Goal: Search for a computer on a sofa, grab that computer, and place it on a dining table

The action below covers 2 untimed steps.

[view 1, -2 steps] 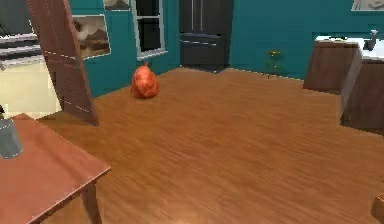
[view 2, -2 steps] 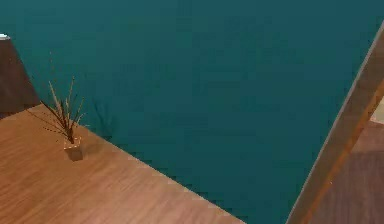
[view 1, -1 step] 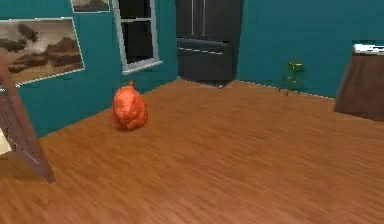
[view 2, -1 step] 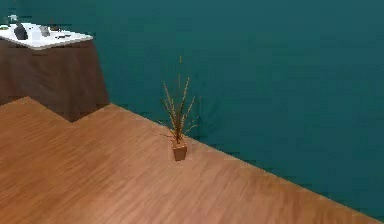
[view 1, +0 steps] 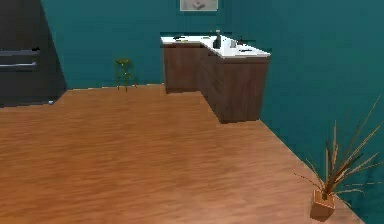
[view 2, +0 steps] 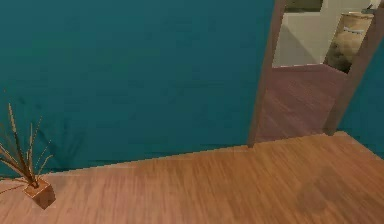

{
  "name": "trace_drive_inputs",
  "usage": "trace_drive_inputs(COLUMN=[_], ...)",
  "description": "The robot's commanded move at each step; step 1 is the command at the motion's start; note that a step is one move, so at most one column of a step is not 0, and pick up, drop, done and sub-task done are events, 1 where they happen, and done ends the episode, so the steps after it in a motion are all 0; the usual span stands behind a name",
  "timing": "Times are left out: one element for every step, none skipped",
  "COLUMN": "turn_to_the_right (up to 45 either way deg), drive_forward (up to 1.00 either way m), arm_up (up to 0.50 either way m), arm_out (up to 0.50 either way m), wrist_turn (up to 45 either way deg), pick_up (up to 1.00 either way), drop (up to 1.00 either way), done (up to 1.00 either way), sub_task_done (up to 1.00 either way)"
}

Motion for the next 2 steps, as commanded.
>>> trace_drive_inputs(turn_to_the_right=[0.0,-45.0], drive_forward=[0.05,0.00], arm_up=[0.00,0.00], arm_out=[0.00,0.00], wrist_turn=[0.0,0.0], pick_up=[0.00,0.00], drop=[0.00,0.00], done=[0.00,0.00], sub_task_done=[0.00,0.00])
